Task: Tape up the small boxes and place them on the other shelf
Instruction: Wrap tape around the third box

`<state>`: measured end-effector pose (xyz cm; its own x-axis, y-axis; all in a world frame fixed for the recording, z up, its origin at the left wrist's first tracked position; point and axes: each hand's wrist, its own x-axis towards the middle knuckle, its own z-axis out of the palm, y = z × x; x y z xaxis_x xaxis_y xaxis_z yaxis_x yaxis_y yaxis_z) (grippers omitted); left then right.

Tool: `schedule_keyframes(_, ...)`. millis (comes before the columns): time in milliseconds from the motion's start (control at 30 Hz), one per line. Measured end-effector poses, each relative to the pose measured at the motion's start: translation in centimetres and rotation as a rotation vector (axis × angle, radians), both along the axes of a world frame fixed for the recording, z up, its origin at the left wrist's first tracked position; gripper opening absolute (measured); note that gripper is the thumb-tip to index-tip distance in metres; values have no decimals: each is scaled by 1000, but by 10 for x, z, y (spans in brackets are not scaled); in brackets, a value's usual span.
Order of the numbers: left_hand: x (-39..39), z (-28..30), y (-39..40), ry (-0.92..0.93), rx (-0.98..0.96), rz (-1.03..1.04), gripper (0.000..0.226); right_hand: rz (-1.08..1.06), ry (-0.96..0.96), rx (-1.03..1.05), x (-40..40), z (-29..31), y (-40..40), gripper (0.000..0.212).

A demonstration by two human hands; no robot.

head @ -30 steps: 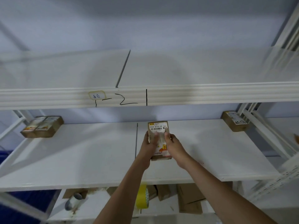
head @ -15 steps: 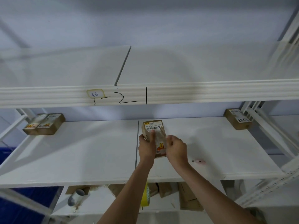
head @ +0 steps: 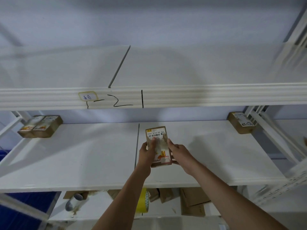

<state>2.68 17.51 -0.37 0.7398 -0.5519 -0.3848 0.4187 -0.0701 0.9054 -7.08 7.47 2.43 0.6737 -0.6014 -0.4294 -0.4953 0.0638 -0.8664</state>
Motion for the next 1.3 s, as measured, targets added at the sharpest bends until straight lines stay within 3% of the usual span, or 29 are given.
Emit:
schedule_keyframes(233,-10,19,-7,-79,-58,-114,37,-96,-190,-95,-2,0,2,48)
schedule_keyframes(433,-14,17,-11,-211,-39,-74,40,-138,-202,-169,1,-4,11,47)
schedule_keyframes(567,-13,14,-13,-220,-7,-26,44,-146,-188,-134,5,-4,12,36)
schedule_keyframes(767,-10,13,-13,-235,92,-45,50,-201,-139,-149,8,-5,10,51)
schedule_keyframes(933,-7,16,-12,-493,223,-21,44,-311,-112,-147,5,-1,0,60)
schedule_keyframes(1000,-11,21,-13,-403,157,-111,38,-307,-124,-156,4,4,1,59)
schedule_keyframes(1100,-16,25,-16,-216,70,-171,33,-255,-161,-179,5,8,4,37)
schedule_keyframes(1200,-9,20,-12,-238,65,-120,50,-210,-203,-279,1,8,-1,22)
schedule_keyframes(1267,-2,17,-7,-151,57,-108,57,-225,-206,-279,-2,8,-9,13)
schedule_keyframes(1300,2,14,-5,-82,30,-127,59,-227,-178,-248,-3,7,-13,18)
